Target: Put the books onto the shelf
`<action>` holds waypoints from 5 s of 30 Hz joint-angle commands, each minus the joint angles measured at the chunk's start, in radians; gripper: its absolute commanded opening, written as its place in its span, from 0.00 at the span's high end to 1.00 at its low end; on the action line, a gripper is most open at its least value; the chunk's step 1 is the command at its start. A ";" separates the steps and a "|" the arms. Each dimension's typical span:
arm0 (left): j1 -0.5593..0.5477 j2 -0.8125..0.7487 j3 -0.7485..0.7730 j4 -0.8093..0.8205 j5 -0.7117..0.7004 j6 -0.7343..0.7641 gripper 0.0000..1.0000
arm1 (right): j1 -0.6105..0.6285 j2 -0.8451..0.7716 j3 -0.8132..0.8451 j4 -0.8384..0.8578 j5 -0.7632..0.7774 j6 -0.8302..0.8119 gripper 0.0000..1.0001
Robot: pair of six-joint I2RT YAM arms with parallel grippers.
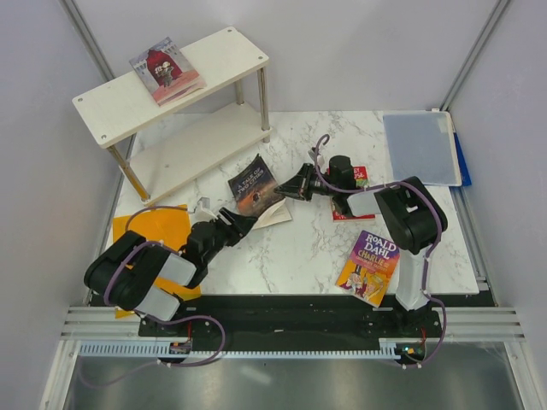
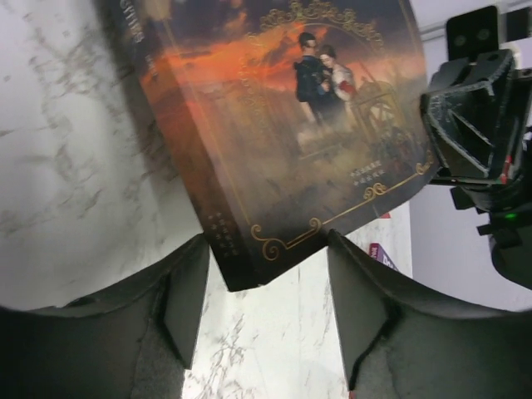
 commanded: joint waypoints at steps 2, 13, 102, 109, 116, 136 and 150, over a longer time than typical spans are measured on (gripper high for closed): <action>0.001 0.048 0.021 0.204 0.030 -0.017 0.46 | -0.004 -0.056 -0.025 0.237 -0.063 0.108 1.00; 0.003 0.050 0.064 0.224 0.067 0.028 0.54 | -0.003 -0.013 -0.133 0.303 -0.083 0.136 1.00; 0.300 -0.206 1.446 -1.069 0.289 0.392 0.98 | 0.029 -0.082 -0.220 -0.456 0.323 -0.567 0.09; 0.555 -0.168 1.409 -0.854 0.366 0.043 0.98 | 0.038 -0.048 -0.226 -0.426 0.300 -0.558 0.09; 0.613 -0.096 1.388 -0.649 0.375 -0.155 0.98 | 0.049 -0.028 -0.229 -0.410 0.293 -0.555 0.09; 0.633 -0.028 1.222 -0.267 0.217 -0.353 0.98 | 0.074 0.026 -0.200 -0.412 0.260 -0.555 0.08; 0.635 -0.007 1.220 -0.263 0.173 -0.377 0.98 | 0.085 0.046 -0.185 -0.416 0.248 -0.555 0.08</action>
